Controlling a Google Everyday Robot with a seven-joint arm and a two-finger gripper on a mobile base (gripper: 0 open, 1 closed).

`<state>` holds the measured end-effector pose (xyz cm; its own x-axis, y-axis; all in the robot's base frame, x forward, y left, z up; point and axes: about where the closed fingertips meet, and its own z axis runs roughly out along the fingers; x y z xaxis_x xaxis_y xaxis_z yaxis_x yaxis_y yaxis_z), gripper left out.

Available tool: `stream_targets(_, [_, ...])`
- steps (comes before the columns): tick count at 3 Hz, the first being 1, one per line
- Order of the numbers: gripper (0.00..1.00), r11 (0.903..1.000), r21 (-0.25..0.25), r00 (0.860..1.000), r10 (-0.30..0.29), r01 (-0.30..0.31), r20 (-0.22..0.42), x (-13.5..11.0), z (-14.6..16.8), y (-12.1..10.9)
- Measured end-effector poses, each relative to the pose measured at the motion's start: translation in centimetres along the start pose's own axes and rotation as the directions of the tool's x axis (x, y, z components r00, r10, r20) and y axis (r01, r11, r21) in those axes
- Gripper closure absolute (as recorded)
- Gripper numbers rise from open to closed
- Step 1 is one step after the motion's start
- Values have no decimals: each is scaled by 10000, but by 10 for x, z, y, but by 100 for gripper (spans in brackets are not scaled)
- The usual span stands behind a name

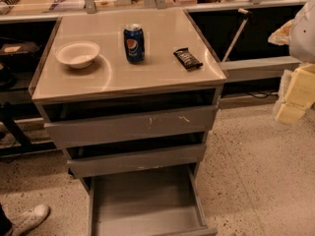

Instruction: Place rxbar chocolate into bottom drawer

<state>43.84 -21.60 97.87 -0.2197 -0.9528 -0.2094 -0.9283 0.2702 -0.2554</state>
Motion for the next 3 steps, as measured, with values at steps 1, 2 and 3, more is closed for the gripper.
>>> stream_targets(1, [0, 10000, 0, 10000, 2, -2, 0, 0, 0, 0])
stream_targets(2, [0, 9986, 54, 9986, 519, -519, -52, -3, 8, -3])
stream_targets(3, [0, 9867, 230, 9851, 1622, -1611, -578, -2, 33, -22])
